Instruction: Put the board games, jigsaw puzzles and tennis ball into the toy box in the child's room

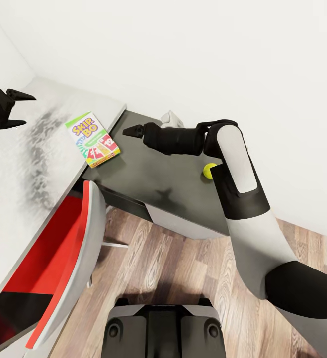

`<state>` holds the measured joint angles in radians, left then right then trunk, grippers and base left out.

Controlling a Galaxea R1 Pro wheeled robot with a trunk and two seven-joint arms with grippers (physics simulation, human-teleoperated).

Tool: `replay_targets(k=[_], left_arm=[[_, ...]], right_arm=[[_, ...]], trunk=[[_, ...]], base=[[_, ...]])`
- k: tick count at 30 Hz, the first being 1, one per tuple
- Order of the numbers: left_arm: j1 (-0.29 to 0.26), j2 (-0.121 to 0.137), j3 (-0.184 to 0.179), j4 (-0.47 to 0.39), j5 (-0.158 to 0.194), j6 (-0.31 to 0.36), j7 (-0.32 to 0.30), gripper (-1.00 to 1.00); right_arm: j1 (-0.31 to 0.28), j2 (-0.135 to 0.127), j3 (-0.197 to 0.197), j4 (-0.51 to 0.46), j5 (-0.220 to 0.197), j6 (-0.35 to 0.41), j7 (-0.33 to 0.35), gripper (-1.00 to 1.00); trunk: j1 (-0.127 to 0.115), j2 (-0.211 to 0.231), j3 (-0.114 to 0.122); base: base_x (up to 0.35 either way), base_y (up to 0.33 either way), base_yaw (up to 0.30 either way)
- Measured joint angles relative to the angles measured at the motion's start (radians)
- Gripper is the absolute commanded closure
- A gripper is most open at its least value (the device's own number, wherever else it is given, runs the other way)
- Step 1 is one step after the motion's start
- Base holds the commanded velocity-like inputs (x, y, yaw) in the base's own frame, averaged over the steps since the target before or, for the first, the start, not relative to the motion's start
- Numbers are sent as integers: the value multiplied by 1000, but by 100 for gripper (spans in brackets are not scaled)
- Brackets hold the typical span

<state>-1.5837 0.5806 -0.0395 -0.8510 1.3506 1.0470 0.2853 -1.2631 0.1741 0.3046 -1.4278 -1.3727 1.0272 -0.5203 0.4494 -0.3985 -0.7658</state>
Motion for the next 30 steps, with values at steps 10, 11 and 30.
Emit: replay_targets(k=[10, 11, 30], left_arm=[[2, 154, -304, -1, 435, 0, 2, -100], [2, 165, -325, -1, 463, 0, 2, -100], [43, 287, -442, -106, 679, 0, 1, -100]], right_arm=[[0, 0, 1, 56, 4, -23, -1, -100], [0, 0, 1, 60, 4, -27, -1, -100], [2, 0, -2, 86, 5, -96, 0, -100]], trunk=[[0, 0, 0], [0, 0, 0], [0, 0, 0]], base=[[0, 0, 0], [0, 0, 0], [0, 44, 0]])
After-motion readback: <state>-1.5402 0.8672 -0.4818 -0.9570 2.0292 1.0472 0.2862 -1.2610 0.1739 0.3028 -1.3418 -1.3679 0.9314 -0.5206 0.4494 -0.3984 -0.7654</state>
